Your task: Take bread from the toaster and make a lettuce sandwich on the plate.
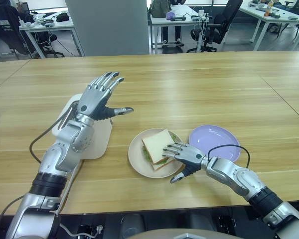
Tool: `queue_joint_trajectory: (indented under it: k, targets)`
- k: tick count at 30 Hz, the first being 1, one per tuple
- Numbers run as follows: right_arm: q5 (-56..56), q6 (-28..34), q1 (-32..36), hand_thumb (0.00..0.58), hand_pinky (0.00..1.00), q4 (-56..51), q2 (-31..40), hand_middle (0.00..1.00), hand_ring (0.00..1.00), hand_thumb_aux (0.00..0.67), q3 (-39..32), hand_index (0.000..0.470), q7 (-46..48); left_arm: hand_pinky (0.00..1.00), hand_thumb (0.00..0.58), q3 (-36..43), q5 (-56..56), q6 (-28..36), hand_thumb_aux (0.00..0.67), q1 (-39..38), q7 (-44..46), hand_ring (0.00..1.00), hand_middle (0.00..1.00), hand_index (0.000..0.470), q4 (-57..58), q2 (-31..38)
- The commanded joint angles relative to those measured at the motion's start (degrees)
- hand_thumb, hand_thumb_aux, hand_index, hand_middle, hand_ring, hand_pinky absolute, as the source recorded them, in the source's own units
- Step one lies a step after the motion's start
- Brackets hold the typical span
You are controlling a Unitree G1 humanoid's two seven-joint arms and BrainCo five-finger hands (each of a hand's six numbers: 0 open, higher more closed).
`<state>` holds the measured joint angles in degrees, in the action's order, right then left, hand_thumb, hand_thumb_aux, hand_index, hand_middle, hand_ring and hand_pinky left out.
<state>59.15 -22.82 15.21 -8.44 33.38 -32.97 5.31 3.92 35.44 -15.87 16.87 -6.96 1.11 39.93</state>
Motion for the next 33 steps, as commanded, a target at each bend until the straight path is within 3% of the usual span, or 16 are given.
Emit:
queue_joint_trajectory:
  k: [1, 2, 3, 4, 5, 6, 7, 8, 9, 10, 11, 12, 20, 25, 33]
  targets:
    - [-2.1, 0.9, -1.8, 0.000, 0.00, -0.9, 1.8, 0.00, 0.00, 0.000, 1.4, 0.000, 2.4, 0.00, 0.000, 0.1, -4.0, -2.8, 0.000, -2.9, 4.3, 0.00, 0.00, 0.000, -1.6, 0.0]
    - [-3.6, 0.5, -2.1, 0.000, 0.00, -0.3, 1.8, 0.00, 0.00, 0.000, 2.1, 0.000, 2.2, 0.00, 0.000, 0.3, -5.1, -3.7, 0.000, -3.6, 5.4, 0.00, 0.00, 0.000, -1.9, -0.1]
    - [-5.1, 0.2, -2.4, 0.000, 0.00, 0.4, 1.6, 0.00, 0.00, 0.000, 3.0, 0.000, 1.6, 0.00, 0.062, 0.5, -6.0, -4.5, 0.037, -4.3, 6.4, 0.00, 0.00, 0.025, -2.2, -0.1]
    - [-7.7, -0.5, -2.9, 0.000, 0.00, 1.6, 1.1, 0.00, 0.00, 0.000, 4.2, 0.000, 1.0, 0.00, 0.462, 0.7, -7.4, -5.6, 0.368, -5.2, 7.9, 0.00, 0.00, 0.253, -2.6, 0.0]
    - [-10.0, -1.1, -3.3, 0.000, 0.00, 2.8, 0.6, 0.00, 0.00, 0.000, 5.5, 0.000, 0.4, 0.00, 0.580, 1.0, -8.6, -7.0, 0.670, -6.0, 9.5, 0.00, 0.00, 0.460, -3.0, 0.4]
    - [-11.8, -1.7, -3.6, 0.000, 0.00, 3.9, 0.4, 0.00, 0.00, 0.000, 6.5, 0.000, -0.2, 0.07, 0.580, 1.2, -8.9, -8.0, 0.670, -6.7, 10.4, 0.07, 0.07, 0.460, -3.4, 0.7]
    - [-13.9, -2.2, -4.1, 0.355, 0.00, 5.0, 0.1, 0.00, 0.00, 0.252, 7.7, 0.173, -0.6, 0.39, 0.580, 1.3, -9.0, -9.0, 0.670, -7.4, 11.4, 0.39, 0.39, 0.460, -3.6, 1.1]
    - [-15.5, -2.8, -4.6, 0.355, 0.00, 6.0, 0.1, 0.00, 0.00, 0.252, 8.8, 0.173, -0.9, 0.39, 0.580, 1.3, -8.6, -9.7, 0.670, -8.0, 12.0, 0.39, 0.39, 0.460, -3.9, 1.4]
    - [-17.1, -3.5, -5.2, 0.580, 0.37, 7.1, 0.3, 0.37, 0.37, 0.670, 9.8, 0.460, -1.0, 1.00, 0.580, 1.2, -8.1, -10.4, 0.670, -8.9, 12.4, 1.00, 1.00, 0.460, -4.4, 1.7]
    - [-18.5, -4.0, -5.8, 0.580, 0.76, 8.2, 0.6, 0.76, 0.76, 0.670, 10.8, 0.460, -0.8, 1.00, 0.580, 1.1, -7.7, -11.1, 0.670, -9.8, 12.9, 1.00, 1.00, 0.460, -4.9, 2.0]
    - [-19.6, -4.4, -6.4, 0.580, 0.76, 9.2, 0.9, 0.76, 0.76, 0.670, 11.8, 0.460, -0.7, 1.00, 0.580, 0.8, -7.4, -11.5, 0.670, -10.8, 13.2, 1.00, 1.00, 0.460, -5.6, 2.3]
    - [-20.9, -4.7, -7.1, 0.580, 1.00, 10.4, 1.3, 1.00, 1.00, 0.670, 12.7, 0.460, -0.2, 1.00, 0.580, 0.6, -6.9, -12.0, 0.670, -12.0, 13.6, 1.00, 1.00, 0.460, -6.5, 2.8]
    - [-25.4, -5.7, -17.1, 0.580, 1.00, 19.9, 5.5, 1.00, 1.00, 0.670, 15.1, 0.460, 6.3, 1.00, 0.580, 2.4, -5.1, -14.9, 0.670, -23.5, 21.6, 1.00, 1.00, 0.460, -13.5, 7.6]
    - [-24.4, -5.7, -23.3, 0.580, 1.00, 21.0, 5.5, 1.00, 1.00, 0.670, 12.3, 0.460, 9.9, 1.00, 0.580, 7.7, -6.8, -9.7, 0.670, -28.2, 31.2, 1.00, 1.00, 0.460, -19.0, 6.0]
    - [-18.9, -4.9, -23.8, 0.580, 1.00, 14.9, 3.3, 1.00, 1.00, 0.670, 8.3, 0.460, 10.7, 1.00, 0.580, 17.8, 1.3, -4.3, 0.670, -29.0, 38.0, 1.00, 1.00, 0.460, -15.8, 1.4]
